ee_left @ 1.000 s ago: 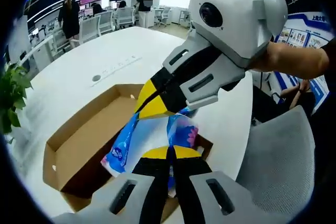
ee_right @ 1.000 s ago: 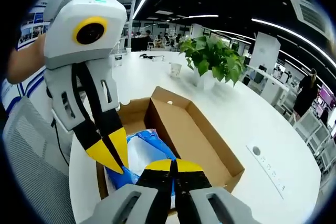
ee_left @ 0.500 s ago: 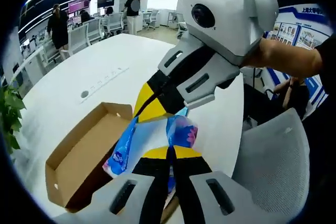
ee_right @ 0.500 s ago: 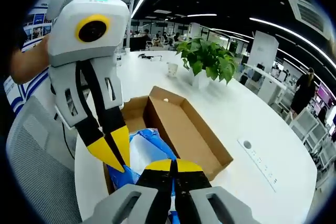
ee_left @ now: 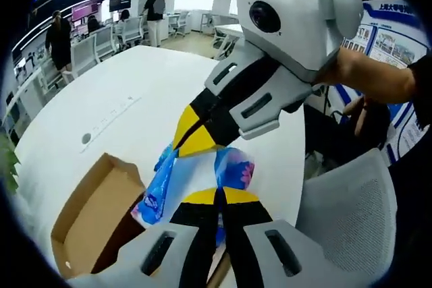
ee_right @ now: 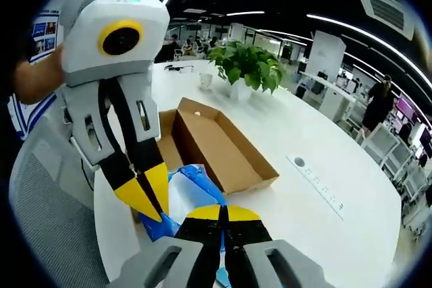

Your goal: Operate the shoe box by opening the lid, removing the specified soft item, and placing it in the target area until the item is outside and the box remains undamaged.

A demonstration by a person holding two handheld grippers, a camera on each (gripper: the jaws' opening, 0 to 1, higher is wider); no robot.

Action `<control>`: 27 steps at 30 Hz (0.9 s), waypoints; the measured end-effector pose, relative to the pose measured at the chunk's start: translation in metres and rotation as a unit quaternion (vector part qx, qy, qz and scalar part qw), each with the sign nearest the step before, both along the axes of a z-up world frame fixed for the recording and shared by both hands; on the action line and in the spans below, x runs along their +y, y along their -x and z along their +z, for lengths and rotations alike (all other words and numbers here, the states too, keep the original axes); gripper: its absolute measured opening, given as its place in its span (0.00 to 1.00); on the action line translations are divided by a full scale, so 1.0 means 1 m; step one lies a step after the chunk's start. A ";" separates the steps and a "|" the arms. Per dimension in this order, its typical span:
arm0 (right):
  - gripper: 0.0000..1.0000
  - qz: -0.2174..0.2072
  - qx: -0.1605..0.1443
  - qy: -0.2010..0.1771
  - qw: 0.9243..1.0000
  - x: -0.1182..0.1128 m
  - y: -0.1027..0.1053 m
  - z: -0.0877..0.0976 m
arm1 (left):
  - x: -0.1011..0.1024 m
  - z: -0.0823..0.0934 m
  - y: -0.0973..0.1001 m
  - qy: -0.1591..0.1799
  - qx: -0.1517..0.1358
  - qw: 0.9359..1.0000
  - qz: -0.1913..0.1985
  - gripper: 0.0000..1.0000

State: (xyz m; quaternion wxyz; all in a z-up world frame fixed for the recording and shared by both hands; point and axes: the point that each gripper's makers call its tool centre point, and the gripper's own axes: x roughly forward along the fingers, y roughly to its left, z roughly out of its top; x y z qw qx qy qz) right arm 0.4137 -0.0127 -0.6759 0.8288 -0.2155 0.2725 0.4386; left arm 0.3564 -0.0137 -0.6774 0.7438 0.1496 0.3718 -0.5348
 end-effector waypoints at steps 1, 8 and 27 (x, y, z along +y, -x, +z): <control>0.00 -0.003 0.001 0.000 1.000 -0.006 0.001 -0.001 | -0.004 0.000 0.000 0.001 0.000 1.000 -0.003 0.00; 0.00 -0.027 0.009 -0.003 1.000 -0.037 -0.002 -0.005 | -0.033 -0.003 -0.002 0.001 0.002 1.000 -0.023 0.00; 0.00 -0.070 0.017 0.011 0.997 -0.102 -0.003 -0.009 | -0.097 -0.010 -0.007 0.000 -0.014 0.998 -0.059 0.00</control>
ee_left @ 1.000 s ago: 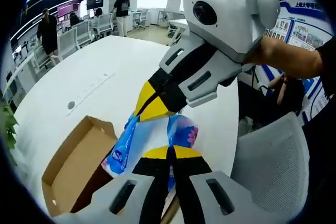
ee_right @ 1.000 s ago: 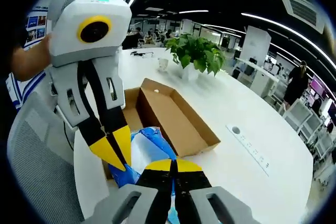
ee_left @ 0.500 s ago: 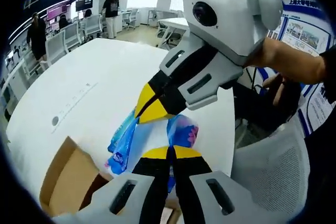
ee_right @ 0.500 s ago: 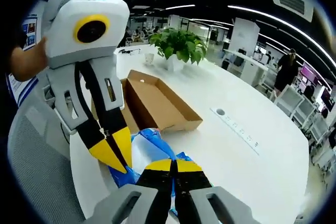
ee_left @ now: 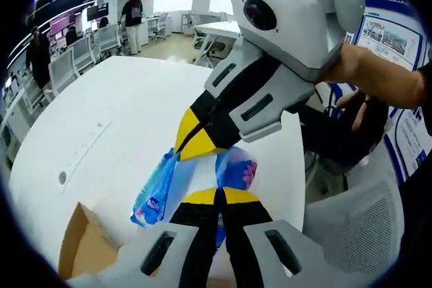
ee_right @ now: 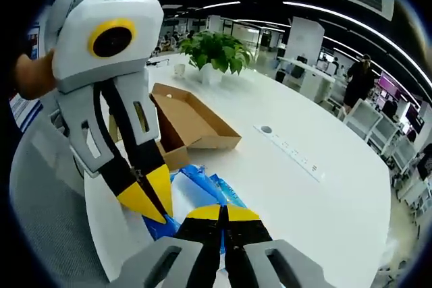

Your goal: Operate the shoe box by opening the lid, removing the specified soft item, and placing it in the target area until the item is outside and the box remains undamaged.

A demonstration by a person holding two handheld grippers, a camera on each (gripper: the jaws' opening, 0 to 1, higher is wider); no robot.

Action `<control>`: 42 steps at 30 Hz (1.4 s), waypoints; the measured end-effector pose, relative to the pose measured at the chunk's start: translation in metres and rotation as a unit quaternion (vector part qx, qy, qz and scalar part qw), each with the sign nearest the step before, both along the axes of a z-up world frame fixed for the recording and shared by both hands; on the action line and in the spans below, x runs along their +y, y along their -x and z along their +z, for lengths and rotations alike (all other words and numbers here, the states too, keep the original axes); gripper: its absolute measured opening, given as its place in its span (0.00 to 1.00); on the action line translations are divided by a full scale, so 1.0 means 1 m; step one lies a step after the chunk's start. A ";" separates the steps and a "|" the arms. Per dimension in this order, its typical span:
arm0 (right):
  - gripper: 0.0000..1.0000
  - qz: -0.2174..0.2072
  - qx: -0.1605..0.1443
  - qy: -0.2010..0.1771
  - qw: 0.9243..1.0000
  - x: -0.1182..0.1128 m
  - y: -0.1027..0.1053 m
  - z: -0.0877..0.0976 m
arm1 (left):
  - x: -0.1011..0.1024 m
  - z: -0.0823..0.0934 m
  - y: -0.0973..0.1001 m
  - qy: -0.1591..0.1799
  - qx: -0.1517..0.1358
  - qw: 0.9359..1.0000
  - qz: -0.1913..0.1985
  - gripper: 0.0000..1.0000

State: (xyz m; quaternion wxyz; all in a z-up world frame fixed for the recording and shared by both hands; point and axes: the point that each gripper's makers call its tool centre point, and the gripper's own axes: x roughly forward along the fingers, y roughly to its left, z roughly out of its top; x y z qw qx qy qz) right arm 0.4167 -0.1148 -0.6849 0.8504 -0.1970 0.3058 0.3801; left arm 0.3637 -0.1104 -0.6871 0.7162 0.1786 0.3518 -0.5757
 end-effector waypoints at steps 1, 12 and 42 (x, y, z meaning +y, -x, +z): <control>0.00 -0.003 0.000 0.002 1.000 -0.006 -0.001 -0.001 | -0.004 -0.001 0.000 0.001 -0.002 1.000 -0.004 0.00; 0.00 -0.026 0.011 0.010 1.000 -0.043 0.001 -0.009 | -0.043 -0.013 -0.006 0.001 -0.004 1.000 -0.024 0.00; 0.00 -0.035 0.036 0.004 0.999 -0.131 -0.022 -0.032 | -0.137 -0.038 -0.021 -0.015 0.001 0.997 -0.072 0.00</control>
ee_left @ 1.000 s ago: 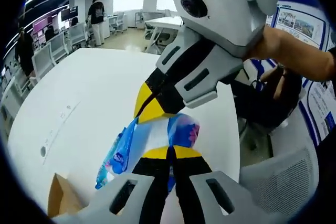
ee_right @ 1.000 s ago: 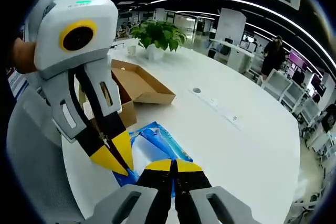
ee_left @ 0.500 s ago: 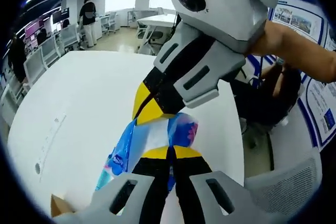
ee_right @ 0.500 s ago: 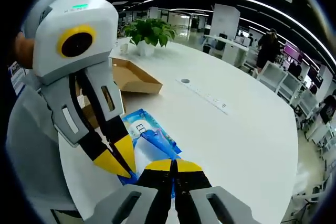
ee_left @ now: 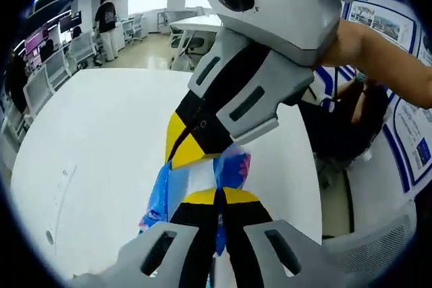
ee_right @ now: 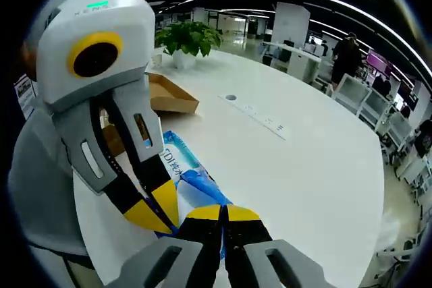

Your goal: Operate the shoe box by opening the lid, removing the specified soft item, and placing it in the target area until the item is outside and the box remains undamaged.

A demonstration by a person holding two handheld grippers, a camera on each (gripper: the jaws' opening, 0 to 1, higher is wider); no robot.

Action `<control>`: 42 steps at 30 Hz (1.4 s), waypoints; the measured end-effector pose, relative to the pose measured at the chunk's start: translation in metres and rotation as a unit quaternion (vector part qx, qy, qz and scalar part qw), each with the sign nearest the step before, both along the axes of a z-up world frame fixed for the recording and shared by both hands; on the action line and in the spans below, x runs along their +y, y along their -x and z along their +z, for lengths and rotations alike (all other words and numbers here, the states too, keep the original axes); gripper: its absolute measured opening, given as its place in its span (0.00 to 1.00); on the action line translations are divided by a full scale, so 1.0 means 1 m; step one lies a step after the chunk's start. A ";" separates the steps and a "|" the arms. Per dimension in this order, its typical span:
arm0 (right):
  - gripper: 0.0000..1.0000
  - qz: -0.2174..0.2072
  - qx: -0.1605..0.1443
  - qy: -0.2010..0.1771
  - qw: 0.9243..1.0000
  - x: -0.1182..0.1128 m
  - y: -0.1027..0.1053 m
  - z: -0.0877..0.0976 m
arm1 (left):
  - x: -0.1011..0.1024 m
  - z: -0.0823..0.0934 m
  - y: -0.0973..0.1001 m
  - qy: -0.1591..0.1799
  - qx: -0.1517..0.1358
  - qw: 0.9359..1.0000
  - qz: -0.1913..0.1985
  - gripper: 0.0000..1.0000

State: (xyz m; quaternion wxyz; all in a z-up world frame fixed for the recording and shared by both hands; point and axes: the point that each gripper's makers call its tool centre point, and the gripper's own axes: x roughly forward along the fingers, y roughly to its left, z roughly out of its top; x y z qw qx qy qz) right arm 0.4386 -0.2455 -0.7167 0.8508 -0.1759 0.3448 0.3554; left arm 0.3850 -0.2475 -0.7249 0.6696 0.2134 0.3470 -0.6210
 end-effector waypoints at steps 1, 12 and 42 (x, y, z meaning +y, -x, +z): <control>0.00 0.002 0.000 0.000 1.000 -0.002 0.000 -0.001 | -0.002 -0.002 -0.001 -0.001 0.002 1.000 0.000 0.00; 0.00 0.011 0.008 0.016 1.000 -0.030 -0.011 -0.017 | -0.029 -0.019 -0.004 -0.004 0.008 1.000 -0.003 0.00; 0.00 0.003 0.026 0.024 0.999 -0.042 -0.012 -0.066 | -0.038 -0.060 -0.005 -0.026 0.042 0.999 0.021 0.00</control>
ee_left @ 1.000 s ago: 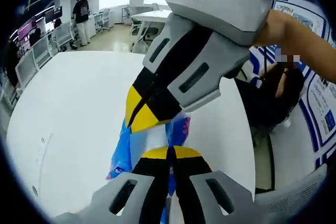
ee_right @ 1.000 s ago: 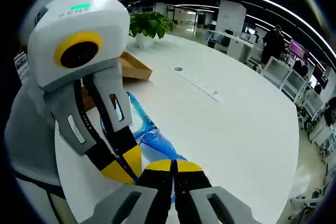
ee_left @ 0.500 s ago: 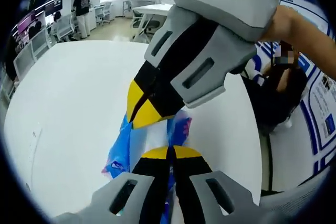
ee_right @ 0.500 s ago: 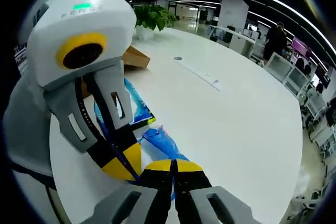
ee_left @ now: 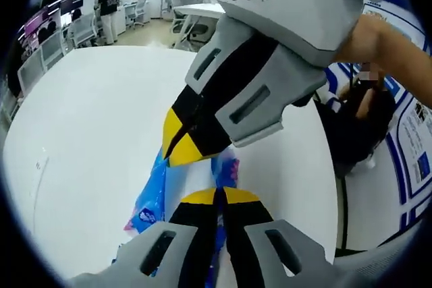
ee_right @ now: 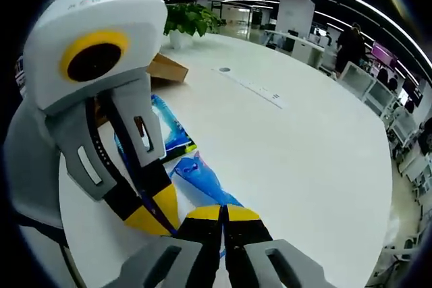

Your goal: Operate the shoe box by opening the lid, removing the specified soft item, and placing it in the target area until the item is outside and the box remains undamaged.

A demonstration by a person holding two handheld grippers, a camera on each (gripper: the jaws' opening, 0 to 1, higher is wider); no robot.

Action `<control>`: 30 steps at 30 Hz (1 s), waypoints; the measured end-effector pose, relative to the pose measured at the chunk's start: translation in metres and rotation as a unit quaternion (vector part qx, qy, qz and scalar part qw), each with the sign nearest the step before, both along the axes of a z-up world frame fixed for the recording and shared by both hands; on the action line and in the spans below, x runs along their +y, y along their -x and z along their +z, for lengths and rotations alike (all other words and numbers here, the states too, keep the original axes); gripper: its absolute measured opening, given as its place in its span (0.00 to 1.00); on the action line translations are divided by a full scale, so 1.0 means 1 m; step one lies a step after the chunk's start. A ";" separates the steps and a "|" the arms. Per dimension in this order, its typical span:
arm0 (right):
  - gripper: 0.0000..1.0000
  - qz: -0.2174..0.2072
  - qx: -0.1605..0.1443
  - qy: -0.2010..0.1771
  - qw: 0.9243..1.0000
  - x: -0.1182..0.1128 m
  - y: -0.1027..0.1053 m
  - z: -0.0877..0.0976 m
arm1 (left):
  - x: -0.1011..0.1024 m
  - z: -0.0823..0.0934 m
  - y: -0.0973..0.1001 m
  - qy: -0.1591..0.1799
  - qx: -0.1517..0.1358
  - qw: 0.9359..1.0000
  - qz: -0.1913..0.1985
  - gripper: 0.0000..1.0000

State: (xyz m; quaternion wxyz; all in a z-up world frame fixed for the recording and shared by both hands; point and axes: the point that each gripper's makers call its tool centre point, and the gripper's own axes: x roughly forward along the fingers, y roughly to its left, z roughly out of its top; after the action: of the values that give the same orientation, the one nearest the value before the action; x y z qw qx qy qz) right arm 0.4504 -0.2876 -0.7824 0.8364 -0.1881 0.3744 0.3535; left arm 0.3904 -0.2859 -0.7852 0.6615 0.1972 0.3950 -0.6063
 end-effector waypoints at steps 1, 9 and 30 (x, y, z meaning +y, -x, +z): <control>0.00 0.000 -0.001 0.001 1.000 0.000 0.000 0.000 | -0.001 0.000 -0.001 0.001 0.001 1.000 0.002 0.00; 0.01 -0.011 -0.009 0.009 1.000 0.002 0.002 0.004 | 0.004 0.010 -0.002 -0.004 -0.014 1.000 0.012 0.07; 0.16 -0.058 -0.063 0.007 0.996 0.008 0.010 0.069 | 0.043 0.058 0.006 0.034 -0.026 0.999 0.032 0.06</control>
State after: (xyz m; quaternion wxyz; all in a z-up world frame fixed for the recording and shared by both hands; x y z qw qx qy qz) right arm 0.4404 -0.2793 -0.7131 0.8758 -0.1942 0.3338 0.2894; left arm 0.3844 -0.2429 -0.7270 0.6972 0.1775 0.3624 -0.5925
